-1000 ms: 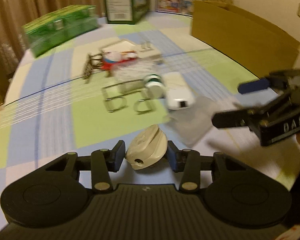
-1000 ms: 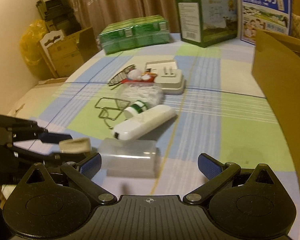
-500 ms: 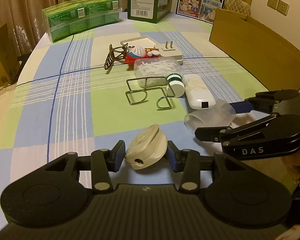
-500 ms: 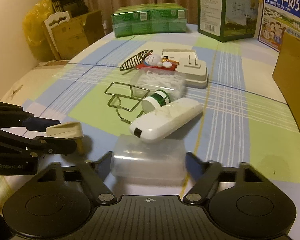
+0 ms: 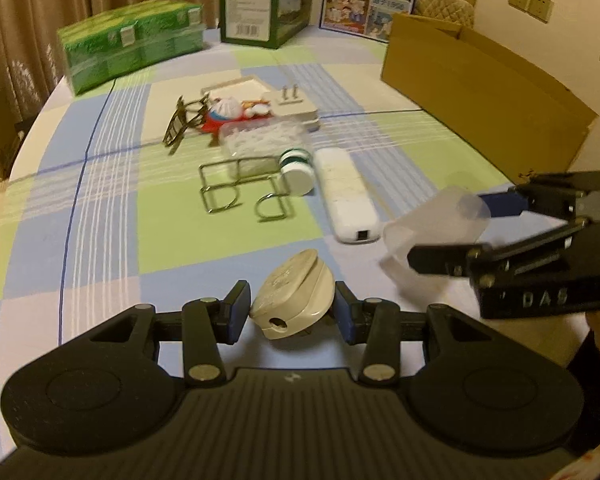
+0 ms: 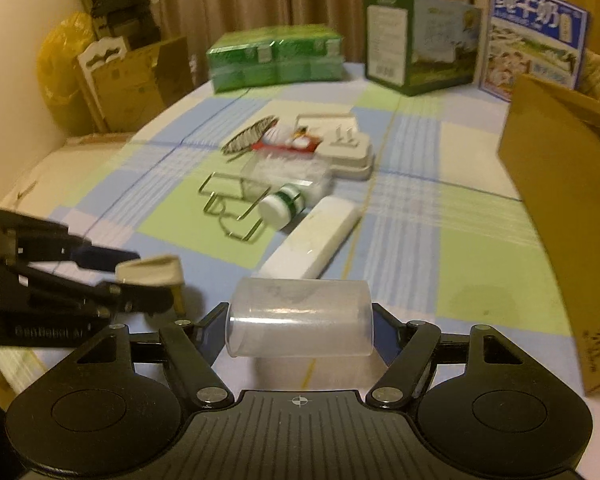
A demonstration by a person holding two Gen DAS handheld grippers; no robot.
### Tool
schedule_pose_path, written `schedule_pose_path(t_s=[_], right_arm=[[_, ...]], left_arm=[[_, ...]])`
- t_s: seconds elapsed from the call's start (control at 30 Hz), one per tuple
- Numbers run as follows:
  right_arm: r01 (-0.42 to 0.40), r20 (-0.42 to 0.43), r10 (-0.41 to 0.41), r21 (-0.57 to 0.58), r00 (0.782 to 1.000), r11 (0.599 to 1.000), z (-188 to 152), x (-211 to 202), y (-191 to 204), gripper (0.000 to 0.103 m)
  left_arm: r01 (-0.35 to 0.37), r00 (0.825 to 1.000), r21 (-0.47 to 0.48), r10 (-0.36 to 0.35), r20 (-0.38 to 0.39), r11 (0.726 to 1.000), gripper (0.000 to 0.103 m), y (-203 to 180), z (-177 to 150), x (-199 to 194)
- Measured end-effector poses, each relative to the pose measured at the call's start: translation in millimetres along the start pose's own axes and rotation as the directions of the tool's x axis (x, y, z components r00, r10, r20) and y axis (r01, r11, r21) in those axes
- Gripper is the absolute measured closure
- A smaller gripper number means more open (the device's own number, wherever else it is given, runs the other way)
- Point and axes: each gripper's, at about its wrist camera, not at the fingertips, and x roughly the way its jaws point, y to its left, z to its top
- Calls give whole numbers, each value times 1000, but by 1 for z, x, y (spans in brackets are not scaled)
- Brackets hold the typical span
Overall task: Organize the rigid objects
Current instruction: 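Carry both items into the cardboard box while the left gripper opens to drop the plug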
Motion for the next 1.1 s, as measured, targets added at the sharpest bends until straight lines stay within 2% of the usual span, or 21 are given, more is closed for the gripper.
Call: schedule_pose_path(t_s=[0.27, 0.6, 0.83, 1.1], right_arm=[[35, 70, -37, 26, 997, 999, 9, -52, -19, 34], [101, 177, -113, 74, 978, 992, 24, -126, -66, 34], [188, 218, -204, 94, 954, 978, 37, -166, -121, 34], [277, 199, -303, 147, 932, 949, 42, -185, -200, 34]], left_arm=[[-2, 999, 5, 2, 47, 1000, 64, -40, 20, -32], [19, 990, 51, -26, 138, 999, 64, -108, 74, -64], [58, 984, 115, -76, 162, 992, 64, -166, 117, -60], [121, 976, 169, -149, 162, 978, 64, -230, 163, -34]])
